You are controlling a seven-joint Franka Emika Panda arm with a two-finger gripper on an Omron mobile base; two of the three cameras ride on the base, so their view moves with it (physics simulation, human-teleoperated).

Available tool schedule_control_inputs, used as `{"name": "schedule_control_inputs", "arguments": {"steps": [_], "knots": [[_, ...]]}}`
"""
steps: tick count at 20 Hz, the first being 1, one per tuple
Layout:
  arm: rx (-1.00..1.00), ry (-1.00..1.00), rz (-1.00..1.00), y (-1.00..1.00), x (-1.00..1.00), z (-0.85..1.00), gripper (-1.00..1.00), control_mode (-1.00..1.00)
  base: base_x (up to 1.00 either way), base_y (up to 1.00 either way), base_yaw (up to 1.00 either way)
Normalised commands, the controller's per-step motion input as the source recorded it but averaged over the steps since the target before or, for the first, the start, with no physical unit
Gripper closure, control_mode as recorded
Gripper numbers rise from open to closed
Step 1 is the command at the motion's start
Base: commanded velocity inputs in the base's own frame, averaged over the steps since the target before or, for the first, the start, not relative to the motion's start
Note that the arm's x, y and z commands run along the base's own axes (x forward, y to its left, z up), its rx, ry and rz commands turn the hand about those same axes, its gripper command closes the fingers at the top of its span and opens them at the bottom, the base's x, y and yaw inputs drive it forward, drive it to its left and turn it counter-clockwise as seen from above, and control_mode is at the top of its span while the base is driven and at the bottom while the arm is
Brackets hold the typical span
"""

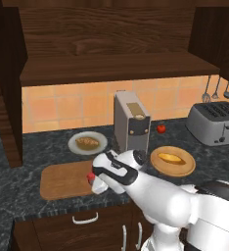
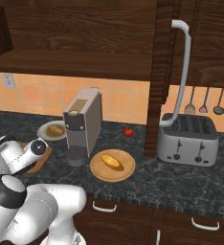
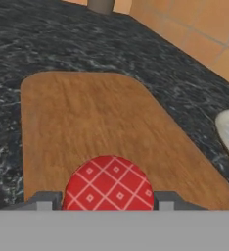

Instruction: From the different types of pastries on the counter, select a croissant and place it on the cutting board. Then retrieve a jar of jam from the cabinet and place it alongside the croissant on the cutting board.

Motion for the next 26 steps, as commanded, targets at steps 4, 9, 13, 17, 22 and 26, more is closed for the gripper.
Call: {"name": "schedule_control_inputs", "arguments": {"steps": [4, 9, 13, 17, 22, 26], "knots": [[0.08, 0.01, 0.0, 0.0, 0.63, -0.04, 1.0, -1.0, 0.0, 0.0, 0.0], [0.02, 0.09, 0.0, 0.0, 0.55, -0.48, 1.0, -1.0, 0.0, 0.0, 0.0], [0.0, 0.08, 0.0, 0.09, 0.15, -0.79, 1.0, -1.0, 0.0, 0.0, 0.0], [-0.01, 0.02, 0.0, 0.27, -0.26, -0.95, 1.0, -1.0, 0.0, 0.0, 0.0], [-0.03, -0.05, 0.0, 0.05, -0.2, -0.99, 1.0, -1.0, 0.0, 0.0, 0.0], [-0.02, -0.08, 0.0, 0.1, -0.48, -0.21, 1.0, -1.0, 0.0, 0.0, 0.0]]}}
